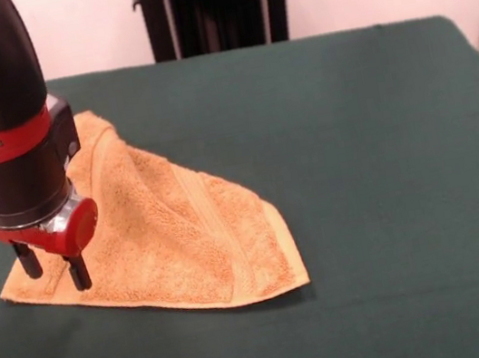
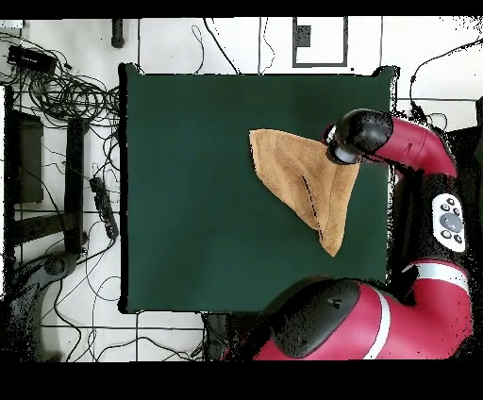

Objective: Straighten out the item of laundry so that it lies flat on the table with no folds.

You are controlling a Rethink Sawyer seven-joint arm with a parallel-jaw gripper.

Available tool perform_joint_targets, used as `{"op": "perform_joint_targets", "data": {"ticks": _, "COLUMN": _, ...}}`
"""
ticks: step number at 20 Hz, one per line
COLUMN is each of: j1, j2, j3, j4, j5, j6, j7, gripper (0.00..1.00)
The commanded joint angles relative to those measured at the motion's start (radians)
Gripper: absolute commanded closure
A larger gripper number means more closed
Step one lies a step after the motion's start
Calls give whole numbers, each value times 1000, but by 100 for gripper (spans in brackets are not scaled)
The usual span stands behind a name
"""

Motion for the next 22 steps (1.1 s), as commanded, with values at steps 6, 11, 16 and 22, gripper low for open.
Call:
{"op": "perform_joint_targets", "data": {"ticks": 6, "j1": 64, "j2": 45, "j3": -5, "j4": 146, "j5": 55, "j6": -70, "j7": 245, "gripper": 0}}
{"op": "perform_joint_targets", "data": {"ticks": 11, "j1": 67, "j2": 93, "j3": -12, "j4": 151, "j5": 67, "j6": -115, "j7": 272, "gripper": 0}}
{"op": "perform_joint_targets", "data": {"ticks": 16, "j1": 71, "j2": 126, "j3": -21, "j4": 147, "j5": 82, "j6": -127, "j7": 269, "gripper": 0}}
{"op": "perform_joint_targets", "data": {"ticks": 22, "j1": 71, "j2": 163, "j3": -30, "j4": 135, "j5": 109, "j6": -151, "j7": 266, "gripper": 0}}
